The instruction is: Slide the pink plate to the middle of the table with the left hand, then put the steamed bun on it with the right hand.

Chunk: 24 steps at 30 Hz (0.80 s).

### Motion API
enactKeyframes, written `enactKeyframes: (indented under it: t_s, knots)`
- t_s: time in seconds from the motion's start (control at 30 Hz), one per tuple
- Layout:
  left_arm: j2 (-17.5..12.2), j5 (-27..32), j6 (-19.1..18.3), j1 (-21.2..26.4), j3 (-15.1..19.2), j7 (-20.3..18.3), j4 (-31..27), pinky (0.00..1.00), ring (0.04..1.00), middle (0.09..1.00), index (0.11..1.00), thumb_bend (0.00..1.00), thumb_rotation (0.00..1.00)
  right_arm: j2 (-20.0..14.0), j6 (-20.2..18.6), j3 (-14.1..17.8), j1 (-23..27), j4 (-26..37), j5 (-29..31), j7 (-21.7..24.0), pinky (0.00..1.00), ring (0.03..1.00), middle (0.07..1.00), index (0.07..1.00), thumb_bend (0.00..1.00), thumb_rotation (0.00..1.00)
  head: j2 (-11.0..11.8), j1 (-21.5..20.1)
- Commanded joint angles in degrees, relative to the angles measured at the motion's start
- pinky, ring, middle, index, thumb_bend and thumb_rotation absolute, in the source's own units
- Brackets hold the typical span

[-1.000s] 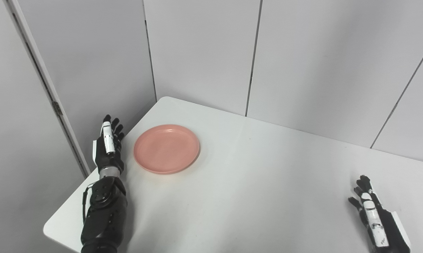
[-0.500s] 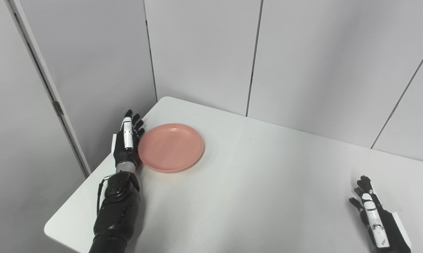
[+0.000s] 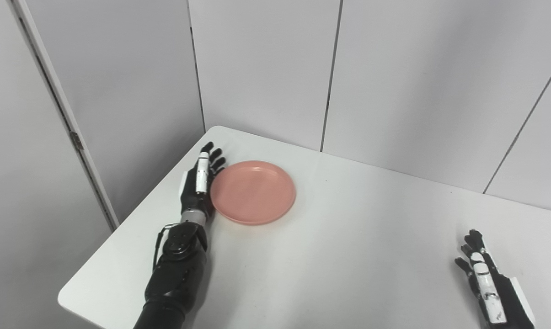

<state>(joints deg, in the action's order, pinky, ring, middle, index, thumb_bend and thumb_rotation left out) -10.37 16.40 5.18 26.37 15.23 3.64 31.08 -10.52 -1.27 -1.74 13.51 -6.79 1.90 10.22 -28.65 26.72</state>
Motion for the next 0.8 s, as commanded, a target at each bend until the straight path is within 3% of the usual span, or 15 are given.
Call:
enactKeyframes:
  t_s: [0.0, 0.23, 0.4, 0.77]
  knots:
    - [1.5, 0.1, -3.9, -1.2, -1.1, -1.2, 2.7, 0.90, 0.900, 0.910, 0.909, 0.43, 1.00, -0.4, -2.1, 0.1, -1.0, -0.6, -0.8, -0.5, 1.00, 1.000, 1.000, 1.000, 0.03, 1.00, -0.1, -0.5]
    - [3.3, -0.2, -6.0, -1.9, -3.5, -3.2, 0.9, 0.89, 0.905, 0.909, 0.911, 0.45, 1.00, -0.1, 0.3, 0.0, -0.8, -2.8, -0.9, -0.6, 1.00, 1.000, 1.000, 1.000, 0.06, 1.00, -0.4, -3.0]
    - [5.8, 3.1, -9.2, -2.5, -3.7, -6.0, -1.6, 0.88, 0.906, 0.914, 0.910, 0.42, 1.00, 0.1, 2.7, -0.3, -0.5, -4.9, -1.4, -0.9, 1.00, 1.000, 1.000, 1.000, 0.08, 1.00, -0.4, -4.7]
    - [10.2, 3.4, -14.8, -5.1, -9.0, -10.6, -7.2, 0.96, 0.942, 0.944, 0.938, 0.39, 1.00, 1.6, 1.4, -0.9, -1.0, -4.2, -3.0, -2.2, 1.00, 1.000, 1.000, 1.000, 0.14, 1.00, -1.0, -9.6]
